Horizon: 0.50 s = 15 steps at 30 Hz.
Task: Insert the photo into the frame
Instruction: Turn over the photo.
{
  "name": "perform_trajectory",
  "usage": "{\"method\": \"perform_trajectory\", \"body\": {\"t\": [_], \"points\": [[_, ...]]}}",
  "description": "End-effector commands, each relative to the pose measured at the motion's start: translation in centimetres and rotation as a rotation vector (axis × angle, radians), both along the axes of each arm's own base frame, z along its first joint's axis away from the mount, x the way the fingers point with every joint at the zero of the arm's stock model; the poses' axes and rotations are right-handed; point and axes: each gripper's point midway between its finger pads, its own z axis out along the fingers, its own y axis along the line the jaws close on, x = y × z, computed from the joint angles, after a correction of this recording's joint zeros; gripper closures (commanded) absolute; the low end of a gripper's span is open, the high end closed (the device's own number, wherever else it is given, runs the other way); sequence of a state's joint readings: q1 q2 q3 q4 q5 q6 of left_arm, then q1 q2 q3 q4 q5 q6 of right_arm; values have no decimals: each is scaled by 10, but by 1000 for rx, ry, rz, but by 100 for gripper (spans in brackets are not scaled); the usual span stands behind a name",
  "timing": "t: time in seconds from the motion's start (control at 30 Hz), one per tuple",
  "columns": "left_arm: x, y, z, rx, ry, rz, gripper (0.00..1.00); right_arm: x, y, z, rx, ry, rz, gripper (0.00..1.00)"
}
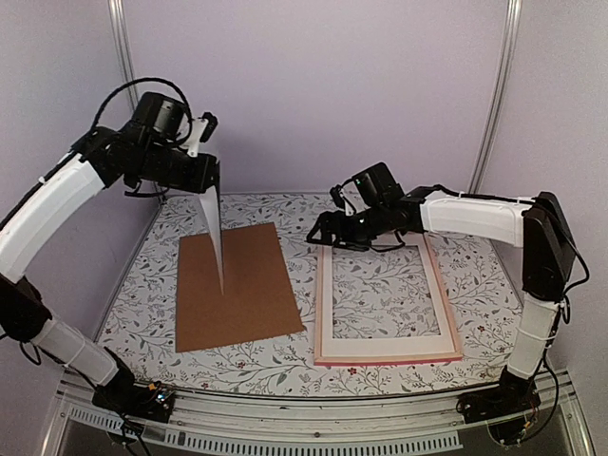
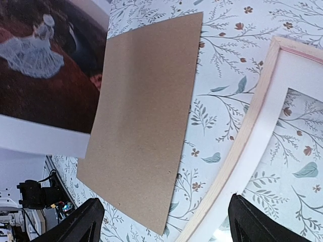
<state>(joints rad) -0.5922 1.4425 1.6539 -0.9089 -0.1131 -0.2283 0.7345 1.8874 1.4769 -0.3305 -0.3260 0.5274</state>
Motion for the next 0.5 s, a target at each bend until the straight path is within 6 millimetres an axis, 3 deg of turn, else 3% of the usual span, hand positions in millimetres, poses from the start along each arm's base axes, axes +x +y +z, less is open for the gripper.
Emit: {"method": "perform_trajectory", "body": {"t": [0.0,0.27,0.47], "points": [[-15,-29,-54,232,111,-35,100,-3,-20,2,-2,34,-23,11],[-34,-116,-109,377,193,-162,100,16,-77,5,-5,46,-147,10],[-48,-152,-146,353,245,-212,100,26,-106,0,-9,54,-206,9]]}}
